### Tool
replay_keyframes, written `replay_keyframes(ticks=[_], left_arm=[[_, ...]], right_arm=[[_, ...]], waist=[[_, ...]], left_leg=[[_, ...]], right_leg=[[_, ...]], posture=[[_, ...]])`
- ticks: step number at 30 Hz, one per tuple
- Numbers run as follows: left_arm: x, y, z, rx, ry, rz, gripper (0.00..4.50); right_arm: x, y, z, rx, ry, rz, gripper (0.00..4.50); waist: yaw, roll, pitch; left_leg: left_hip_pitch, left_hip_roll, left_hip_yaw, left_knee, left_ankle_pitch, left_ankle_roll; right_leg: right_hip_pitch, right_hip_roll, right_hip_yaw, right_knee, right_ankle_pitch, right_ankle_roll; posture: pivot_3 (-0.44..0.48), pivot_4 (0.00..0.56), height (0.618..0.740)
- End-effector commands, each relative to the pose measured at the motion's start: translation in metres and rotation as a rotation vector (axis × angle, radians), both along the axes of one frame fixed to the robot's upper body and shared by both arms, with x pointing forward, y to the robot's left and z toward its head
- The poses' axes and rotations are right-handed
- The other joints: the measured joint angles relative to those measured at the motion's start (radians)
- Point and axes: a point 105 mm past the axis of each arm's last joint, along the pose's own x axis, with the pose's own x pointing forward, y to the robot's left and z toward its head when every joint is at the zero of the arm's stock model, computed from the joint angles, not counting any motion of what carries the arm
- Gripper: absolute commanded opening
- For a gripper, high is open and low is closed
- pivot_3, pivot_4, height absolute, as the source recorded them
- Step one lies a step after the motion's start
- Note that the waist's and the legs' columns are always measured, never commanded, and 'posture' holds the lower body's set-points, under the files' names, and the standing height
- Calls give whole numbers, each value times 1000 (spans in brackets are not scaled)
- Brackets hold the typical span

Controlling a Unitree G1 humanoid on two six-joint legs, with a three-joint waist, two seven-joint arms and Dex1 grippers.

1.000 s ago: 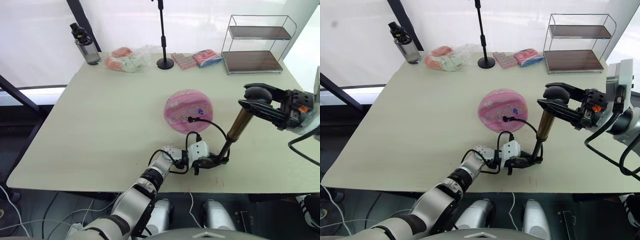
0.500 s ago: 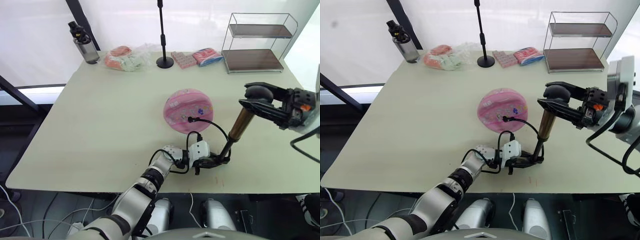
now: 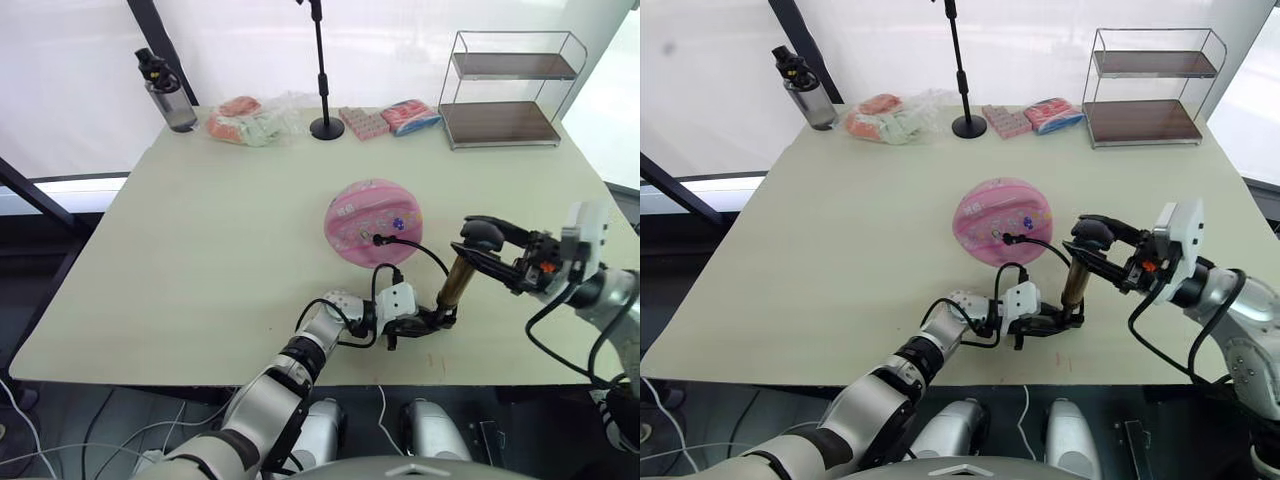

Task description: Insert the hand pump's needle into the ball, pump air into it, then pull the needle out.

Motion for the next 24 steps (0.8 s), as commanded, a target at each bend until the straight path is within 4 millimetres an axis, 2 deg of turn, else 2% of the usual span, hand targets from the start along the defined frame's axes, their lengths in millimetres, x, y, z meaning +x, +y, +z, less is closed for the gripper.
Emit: replay_keyframes(ticks=[1, 4, 10, 11, 14, 24], left_arm=[[-17, 9, -27, 76, 89, -16, 1095], [-17, 9, -27, 75, 90, -13, 1095], [-16, 10, -27, 76, 90, -8, 1095], [-16, 10, -27, 76, 90, -8, 1095], [-16, 10, -28, 77, 90, -7, 1095], [-17, 10, -28, 78, 91, -14, 1095]], right_arm=[[-2, 5, -39, -53, 94, -2, 1998], [-1, 5, -57, -73, 93, -32, 1998], [-9, 5, -64, -59, 93, -24, 1998], [-9, 5, -61, -54, 82, -22, 1998], [-8, 3, -35, 17, 17, -22, 1998], [-8, -13, 30, -22, -134, -11, 1998]], waist=[[-1, 0, -1], [-1, -1, -2], [-3, -1, -4], [-3, -1, -4], [-3, -1, -4], [1, 1, -1]], left_leg=[[0, 0, 0, 0, 0, 0], [0, 0, 0, 0, 0, 0], [1, 0, 0, 0, 0, 0], [1, 0, 0, 0, 0, 0], [1, 0, 0, 0, 0, 0], [-1, -1, 0, 0, 0, 0]], right_leg=[[0, 0, 0, 0, 0, 0], [0, 0, 0, 0, 0, 0], [1, 0, 1, 0, 0, 0], [1, 0, 1, 0, 0, 0], [1, 1, 1, 0, 0, 0], [-1, 0, 1, 0, 0, 0]], posture=[[0, 150, 740], [0, 150, 740], [0, 150, 740], [0, 150, 740], [0, 150, 740], [0, 150, 740]])
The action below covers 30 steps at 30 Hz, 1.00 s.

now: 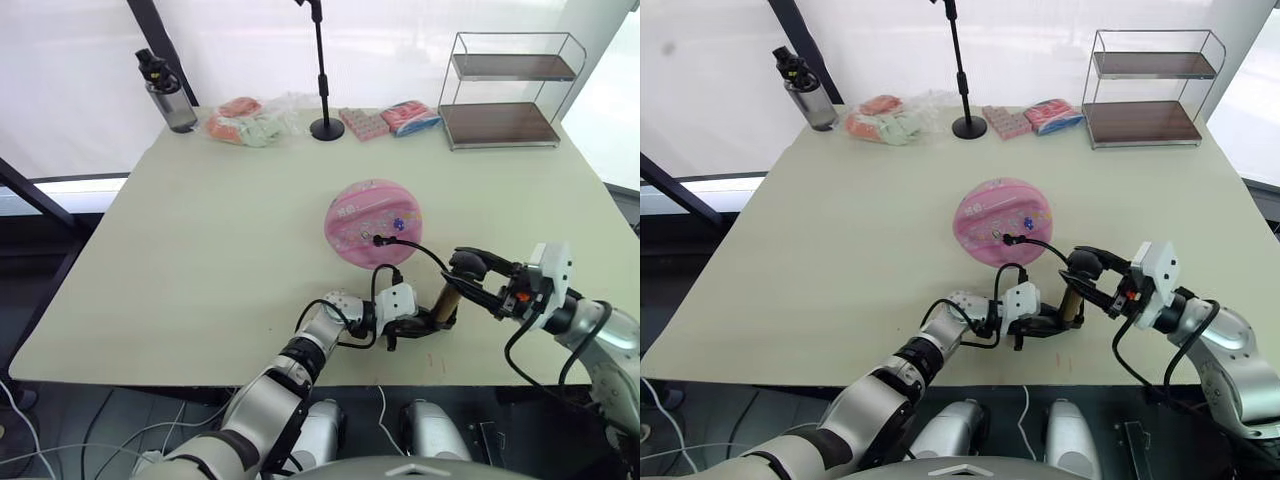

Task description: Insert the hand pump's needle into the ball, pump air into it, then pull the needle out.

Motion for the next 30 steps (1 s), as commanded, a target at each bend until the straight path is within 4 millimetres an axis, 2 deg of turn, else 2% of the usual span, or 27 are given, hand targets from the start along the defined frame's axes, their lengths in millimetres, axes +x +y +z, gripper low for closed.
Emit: replay_keyframes(ticks=[1, 10, 20, 24, 30], left_arm=[[-16, 11, -28, 83, 89, -13, 1095], [-17, 10, -29, 88, 87, -19, 1095], [-18, 11, -30, 92, 88, -22, 1095], [-19, 12, -31, 93, 88, -23, 1095], [-18, 11, -30, 93, 86, -24, 1095]], right_arm=[[-5, -4, 46, 17, -137, 20, 1998], [-9, -12, 106, 33, -225, 40, 1998], [-16, -12, 150, 73, -266, 75, 1998], [-16, -11, 151, 78, -258, 77, 1998], [-12, -5, 119, 58, -173, 74, 1998]], waist=[[1, 0, 0], [3, 0, 1], [4, 0, 4], [5, 0, 4], [4, 0, 4]], left_leg=[[0, 0, 0, 0, 0, 0], [-1, 0, 0, 0, 0, 0], [-3, 0, 0, 1, 0, 0], [-6, 0, 0, 1, 0, 0], [-6, 0, 0, 0, 0, 0]], right_leg=[[0, 0, 0, 0, 0, 0], [-1, -1, -1, 0, 0, 0], [-2, -1, -1, 0, 0, 0], [-5, -2, -1, 0, 0, 0], [-5, -2, -1, 0, 0, 0]], posture=[[0, 150, 740], [0, 150, 740], [0, 150, 740], [0, 150, 740], [0, 150, 740]])
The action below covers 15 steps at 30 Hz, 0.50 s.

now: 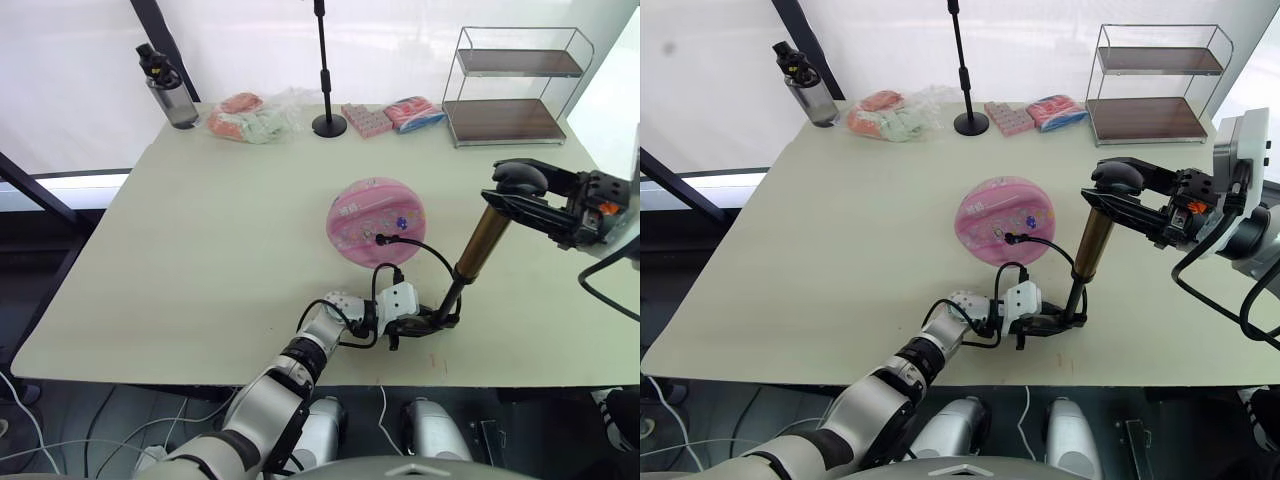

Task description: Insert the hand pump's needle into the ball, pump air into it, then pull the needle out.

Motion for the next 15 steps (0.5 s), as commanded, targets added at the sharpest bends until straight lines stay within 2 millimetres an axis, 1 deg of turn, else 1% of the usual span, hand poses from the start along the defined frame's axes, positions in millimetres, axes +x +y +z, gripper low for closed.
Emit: replay_keyframes(ticks=[1, 2, 7, 15], left_arm=[[-18, 13, -33, 114, 95, -19, 1095], [-18, 13, -33, 114, 95, -20, 1095], [-18, 14, -34, 117, 95, -18, 1095], [-16, 16, -34, 118, 94, -9, 1095]], right_arm=[[-7, -2, 6, 9, -95, -28, 1998], [-6, -1, -4, 6, -75, -33, 1998], [-1, 5, -35, 17, -13, -51, 1998], [-3, 10, -84, -25, 64, -56, 1998]], waist=[[0, 0, 0], [-1, 0, -1], [-5, 0, -2], [-6, 0, -3]], left_leg=[[0, 0, 0, 0, 0, 0], [1, 0, 0, 0, 0, 0], [5, 1, 0, 0, 0, 0], [6, 1, 0, 0, 0, 0]], right_leg=[[0, 0, 0, 0, 0, 0], [0, 0, 0, 0, 0, 0], [4, 1, 0, 0, 0, 0], [5, 2, 0, 0, 0, 0]], posture=[[0, 150, 740], [0, 150, 740], [0, 150, 740], [0, 150, 740]])
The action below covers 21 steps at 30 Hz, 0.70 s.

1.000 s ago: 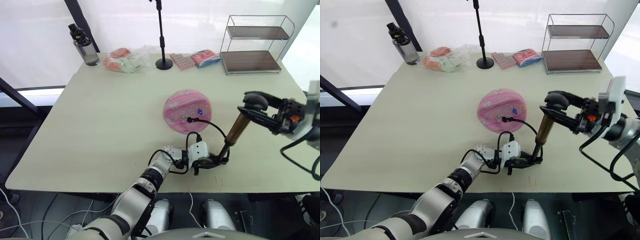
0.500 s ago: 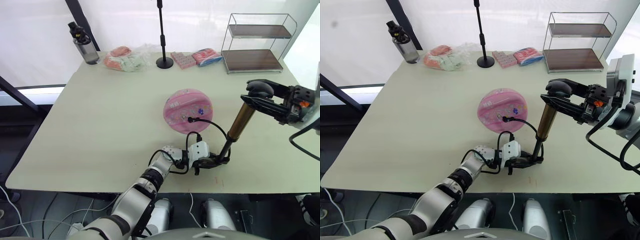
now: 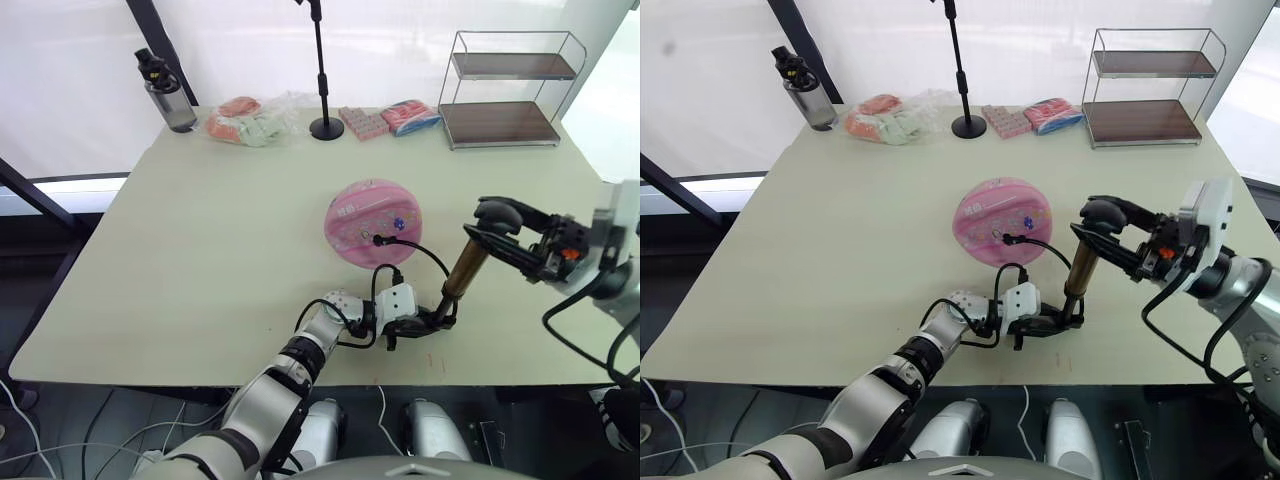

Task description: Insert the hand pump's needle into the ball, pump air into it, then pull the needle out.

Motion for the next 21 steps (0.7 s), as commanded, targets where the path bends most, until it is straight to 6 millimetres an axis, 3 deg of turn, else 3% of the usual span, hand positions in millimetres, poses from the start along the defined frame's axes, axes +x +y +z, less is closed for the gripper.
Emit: replay_keyframes(ticks=[1, 12, 17, 21], left_arm=[[-17, 13, -31, 91, 100, -5, 1095], [-16, 12, -30, 87, 99, -1, 1095], [-15, 12, -30, 87, 98, 3, 1095], [-15, 13, -30, 88, 97, 4, 1095]], right_arm=[[-1, 4, -32, -39, 77, 11, 1998], [0, 8, -91, -61, 147, -22, 1998], [-1, 10, -98, -50, 158, -26, 1998], [0, 8, -87, -49, 134, -26, 1998]], waist=[[-1, 0, 0], [-2, -2, -3], [-3, -2, -4], [-3, -2, -4]], left_leg=[[0, 0, 0, 0, 0, 0], [1, 0, 0, 0, 0, 0], [2, 0, 0, 0, 0, 0], [2, 0, 0, 0, 0, 0]], right_leg=[[0, 0, 0, 0, 0, 0], [1, 1, 0, 0, 0, 0], [1, 1, 0, 0, 0, 0], [1, 1, 0, 0, 0, 0]], posture=[[0, 150, 740], [0, 150, 740], [0, 150, 740], [0, 150, 740]])
